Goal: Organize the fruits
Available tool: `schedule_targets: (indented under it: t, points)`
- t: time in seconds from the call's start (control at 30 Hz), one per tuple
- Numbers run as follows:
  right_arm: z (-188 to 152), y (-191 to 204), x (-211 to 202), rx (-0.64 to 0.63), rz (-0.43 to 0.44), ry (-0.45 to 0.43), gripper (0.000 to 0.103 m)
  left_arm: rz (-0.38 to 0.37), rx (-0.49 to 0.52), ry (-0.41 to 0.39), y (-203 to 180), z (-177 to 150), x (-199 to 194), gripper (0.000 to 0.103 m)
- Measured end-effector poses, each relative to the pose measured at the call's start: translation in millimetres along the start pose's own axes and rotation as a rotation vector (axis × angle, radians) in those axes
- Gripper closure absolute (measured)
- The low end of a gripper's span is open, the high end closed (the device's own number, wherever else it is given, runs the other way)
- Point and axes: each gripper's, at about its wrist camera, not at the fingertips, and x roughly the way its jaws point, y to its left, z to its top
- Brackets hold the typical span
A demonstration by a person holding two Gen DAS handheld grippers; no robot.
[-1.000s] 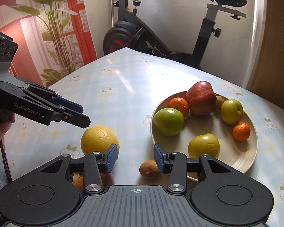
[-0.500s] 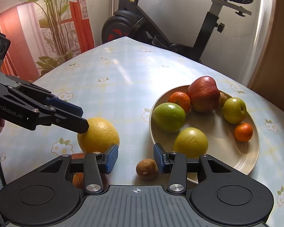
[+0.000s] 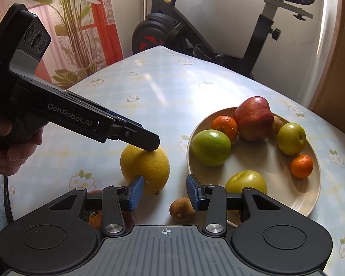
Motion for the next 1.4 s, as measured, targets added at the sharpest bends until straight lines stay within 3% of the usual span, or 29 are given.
schedule_targets:
  t: [0.17, 0.43, 0.83, 0.97, 1.13, 1.4]
  points:
    - [0.1, 3.7, 10.8, -0.004, 0.021, 0.024, 0.064, -0.002, -0.023, 0.007, 1.5, 3.1, 5.1, 0.056]
    - [2.5, -6.8, 24.2, 0.105, 0.108, 0.020, 0.062, -0.039, -0.074, 0.018, 9.8, 4.6, 5.7, 0.056]
    - [2.0, -5.4, 31.0, 0.106, 0.114, 0.023, 0.059, -0.192, -0.230, 0.030, 40.6, -11.6, -1.2, 0.056]
    - [0.9, -3.5, 29.8, 0.092, 0.102, 0.006, 0.060, -0.184, -0.217, 0.024, 36.1, -10.1, -1.9, 0.058]
    - [0.6, -7.2, 11.9, 0.110, 0.110, -0.086, 0.060, -0.191, -0.200, -0.011, 29.0, -1.3, -12.4, 0.058]
    - [17.6, -38.1, -24.6, 0.119, 0.057, -0.198, 0.060, -0.180, -0.051, -0.071, -18.2, 40.9, -18.9, 0.058]
